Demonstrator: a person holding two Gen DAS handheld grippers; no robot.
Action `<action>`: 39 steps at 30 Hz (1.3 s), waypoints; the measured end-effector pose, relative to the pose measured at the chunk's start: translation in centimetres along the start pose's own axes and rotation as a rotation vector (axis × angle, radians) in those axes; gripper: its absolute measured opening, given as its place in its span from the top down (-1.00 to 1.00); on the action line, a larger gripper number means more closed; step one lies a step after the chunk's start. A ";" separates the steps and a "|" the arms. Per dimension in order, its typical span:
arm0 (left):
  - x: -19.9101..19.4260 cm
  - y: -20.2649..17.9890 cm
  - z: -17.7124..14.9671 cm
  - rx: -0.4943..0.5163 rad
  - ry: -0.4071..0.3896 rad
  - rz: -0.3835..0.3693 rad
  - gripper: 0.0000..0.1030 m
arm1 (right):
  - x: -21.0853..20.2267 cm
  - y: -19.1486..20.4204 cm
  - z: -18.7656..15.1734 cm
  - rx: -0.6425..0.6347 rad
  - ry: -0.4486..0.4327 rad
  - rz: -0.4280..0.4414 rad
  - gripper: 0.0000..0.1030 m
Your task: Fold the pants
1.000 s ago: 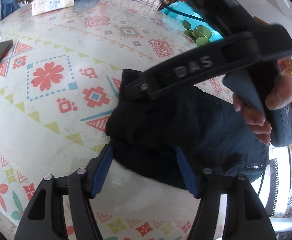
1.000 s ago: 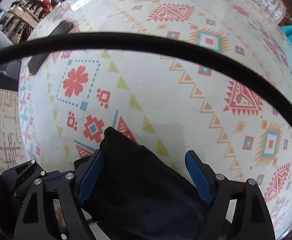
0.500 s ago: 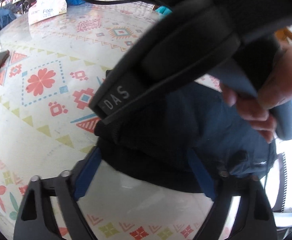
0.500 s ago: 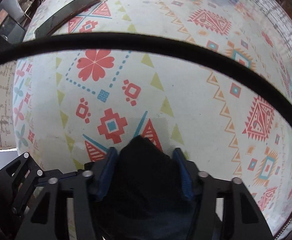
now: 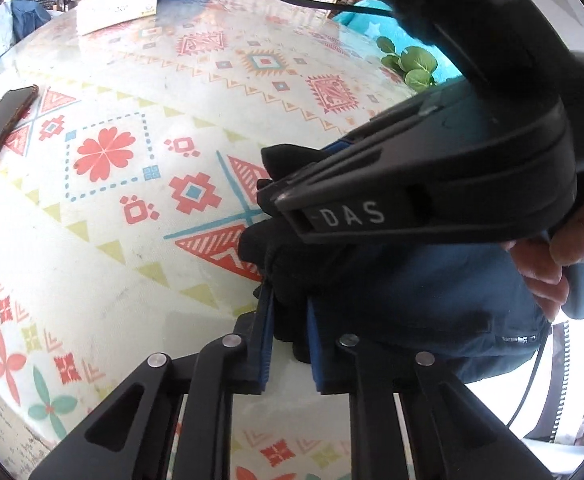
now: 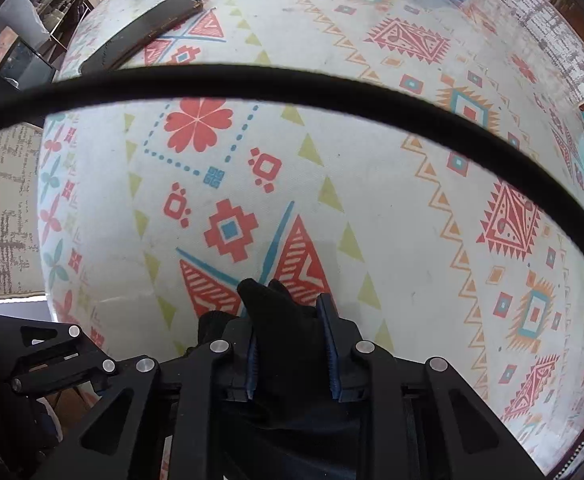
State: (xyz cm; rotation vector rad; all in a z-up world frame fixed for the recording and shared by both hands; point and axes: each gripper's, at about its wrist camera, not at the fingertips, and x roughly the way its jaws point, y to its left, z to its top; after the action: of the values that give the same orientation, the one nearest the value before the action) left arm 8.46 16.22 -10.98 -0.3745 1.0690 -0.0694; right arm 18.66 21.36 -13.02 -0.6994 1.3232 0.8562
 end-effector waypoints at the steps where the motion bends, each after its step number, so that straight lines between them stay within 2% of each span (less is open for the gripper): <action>1: -0.4 -0.4 -0.1 -0.002 -0.012 0.007 0.72 | -0.8 -0.4 -1.1 -0.001 -0.012 0.004 0.48; 3: -1.9 -1.1 -2.0 -0.001 -0.033 0.016 0.73 | -1.8 -0.5 -1.9 -0.002 -0.032 0.009 0.48; 9: -4.0 -3.7 -2.9 -0.017 -0.081 0.023 0.73 | -4.9 -0.7 -5.2 0.009 -0.094 0.025 0.48; 16: -5.3 -7.3 -3.2 0.016 -0.115 0.032 0.73 | -7.6 -1.1 -9.0 0.016 -0.136 0.013 0.48; 26: -4.8 -12.6 -5.2 0.063 -0.107 0.015 0.74 | -9.1 -4.2 -14.3 0.079 -0.156 0.015 0.48; 39: -1.3 -18.4 -6.8 0.143 -0.063 0.001 0.73 | -8.1 -9.5 -21.3 0.217 -0.156 0.033 0.47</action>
State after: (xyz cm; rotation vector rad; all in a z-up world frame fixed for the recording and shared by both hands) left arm 4.24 -2.47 -6.64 -0.2456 0.9953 -0.1320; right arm 15.23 -2.58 -8.14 -0.4337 1.2666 0.7639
